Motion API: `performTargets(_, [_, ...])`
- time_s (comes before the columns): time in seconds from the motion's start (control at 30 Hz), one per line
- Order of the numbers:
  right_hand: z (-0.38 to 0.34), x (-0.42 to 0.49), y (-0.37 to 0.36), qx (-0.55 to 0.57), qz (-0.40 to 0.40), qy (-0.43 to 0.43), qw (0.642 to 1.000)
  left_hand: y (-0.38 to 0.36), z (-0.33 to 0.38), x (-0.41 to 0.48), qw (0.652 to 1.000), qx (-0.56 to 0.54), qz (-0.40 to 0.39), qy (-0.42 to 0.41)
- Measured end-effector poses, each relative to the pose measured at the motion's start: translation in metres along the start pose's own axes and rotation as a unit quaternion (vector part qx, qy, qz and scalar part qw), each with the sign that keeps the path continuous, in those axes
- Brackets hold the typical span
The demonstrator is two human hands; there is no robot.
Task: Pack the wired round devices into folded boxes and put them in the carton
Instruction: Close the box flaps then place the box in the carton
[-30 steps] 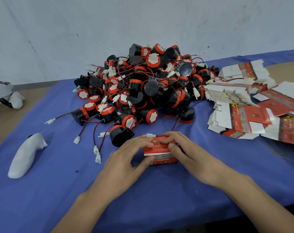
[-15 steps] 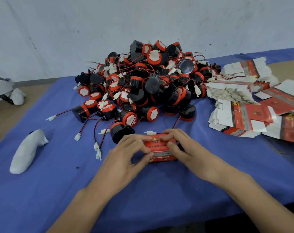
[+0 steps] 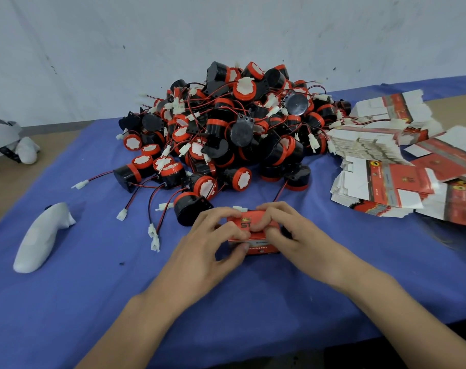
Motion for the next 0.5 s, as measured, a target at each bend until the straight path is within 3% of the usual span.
performTargets(0.2, [0.003,-0.007,0.002,-0.087,-0.020,0.025,0.996,-0.008,-0.012,0.004,0.983,-0.169,-0.019,0.072])
performTargets(0.33, [-0.004,0.000,0.008,0.050,0.043,0.024,0.998,0.001,-0.017,0.007,0.964,-0.235,0.034,0.121])
performTargets(0.5, [-0.013,0.005,-0.002,0.247,0.129,0.040,0.960,-0.003,-0.007,0.014,0.922,-0.324,0.125,0.171])
Point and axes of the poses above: each hand's wrist, its own x-axis towards the middle knuckle, its own y-axis out of the back of the hand, z = x × y, the point moved 9 cm from there along x, towards the middle knuckle, and after that the axes turned 4 degrees about -z, right-handed, at the moved point
